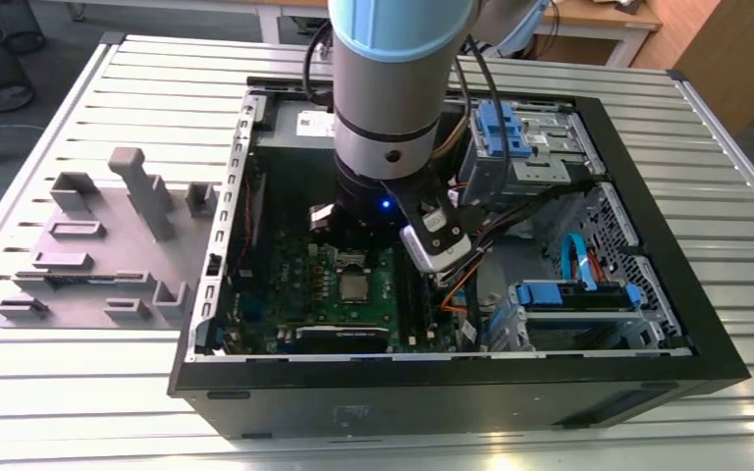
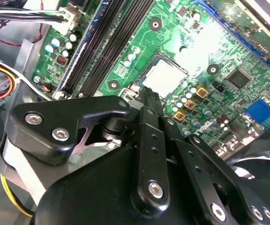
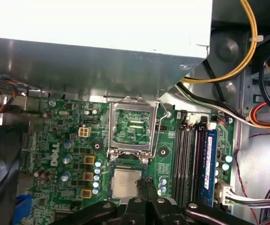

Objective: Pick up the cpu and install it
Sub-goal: 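Close the cpu cover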

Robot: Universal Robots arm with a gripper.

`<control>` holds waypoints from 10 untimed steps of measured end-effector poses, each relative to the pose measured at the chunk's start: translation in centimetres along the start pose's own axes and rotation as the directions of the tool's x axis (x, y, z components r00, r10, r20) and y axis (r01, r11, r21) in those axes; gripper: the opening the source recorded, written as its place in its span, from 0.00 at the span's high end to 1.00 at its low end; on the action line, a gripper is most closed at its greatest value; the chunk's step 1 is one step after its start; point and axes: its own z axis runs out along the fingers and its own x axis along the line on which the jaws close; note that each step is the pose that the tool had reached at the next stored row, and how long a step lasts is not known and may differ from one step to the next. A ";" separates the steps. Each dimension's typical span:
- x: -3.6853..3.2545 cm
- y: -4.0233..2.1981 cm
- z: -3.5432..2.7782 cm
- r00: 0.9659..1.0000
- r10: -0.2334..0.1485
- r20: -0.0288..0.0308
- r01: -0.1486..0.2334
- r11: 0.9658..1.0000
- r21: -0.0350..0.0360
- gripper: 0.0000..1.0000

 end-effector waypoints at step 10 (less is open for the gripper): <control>-0.24 0.05 0.38 0.997 -0.072 -0.004 0.072 0.997 -0.001 0.89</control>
